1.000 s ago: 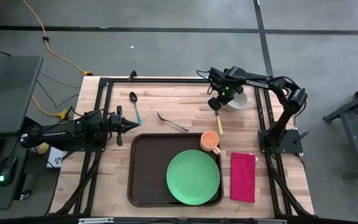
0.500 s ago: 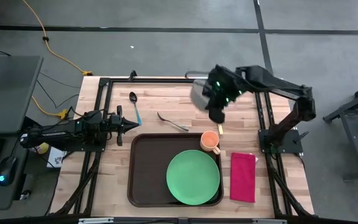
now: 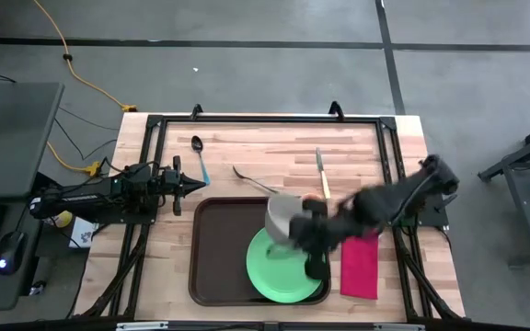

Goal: Set up tray
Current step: Put the gray bowl on top of the green plate on the black serving tray

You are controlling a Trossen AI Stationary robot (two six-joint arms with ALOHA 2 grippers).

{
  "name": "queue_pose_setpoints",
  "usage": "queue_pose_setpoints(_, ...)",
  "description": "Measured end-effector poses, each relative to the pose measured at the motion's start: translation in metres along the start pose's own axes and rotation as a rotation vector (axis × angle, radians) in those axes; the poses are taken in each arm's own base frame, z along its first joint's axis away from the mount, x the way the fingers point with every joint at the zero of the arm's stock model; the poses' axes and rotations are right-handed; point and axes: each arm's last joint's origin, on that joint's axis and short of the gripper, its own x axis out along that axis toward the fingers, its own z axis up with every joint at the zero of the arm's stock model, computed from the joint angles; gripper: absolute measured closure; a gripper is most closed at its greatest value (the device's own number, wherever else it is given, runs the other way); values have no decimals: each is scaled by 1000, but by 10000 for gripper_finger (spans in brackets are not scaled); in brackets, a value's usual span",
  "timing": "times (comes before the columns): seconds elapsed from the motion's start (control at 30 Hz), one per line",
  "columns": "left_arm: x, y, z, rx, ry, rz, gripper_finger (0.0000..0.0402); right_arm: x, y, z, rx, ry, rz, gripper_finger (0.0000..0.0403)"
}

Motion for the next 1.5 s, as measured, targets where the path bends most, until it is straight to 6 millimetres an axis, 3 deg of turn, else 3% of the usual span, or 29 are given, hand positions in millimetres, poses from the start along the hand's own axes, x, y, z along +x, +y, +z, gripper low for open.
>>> queue_pose_setpoints(0.2, 0, 0, 0, -13, 0, 1, 371, 65, 39, -29, 17, 194, -67, 403)
queue_pose_setpoints(0.43, 0, 0, 0, -31, 1, 6, 371, 111, 48, -44, 226, 264, -170, 403)
queue_pose_setpoints(0.67, 0, 0, 0, -27, 0, 7, 371, 146, 53, -49, 255, 275, -187, 403)
queue_pose_setpoints(1.1, 0, 0, 0, -27, 0, -1, 371, 174, 60, -56, 300, 350, -116, 402)
queue_pose_setpoints(1.5, 0, 0, 0, -27, 0, -3, 371, 177, 56, -56, 331, 370, -130, 402)
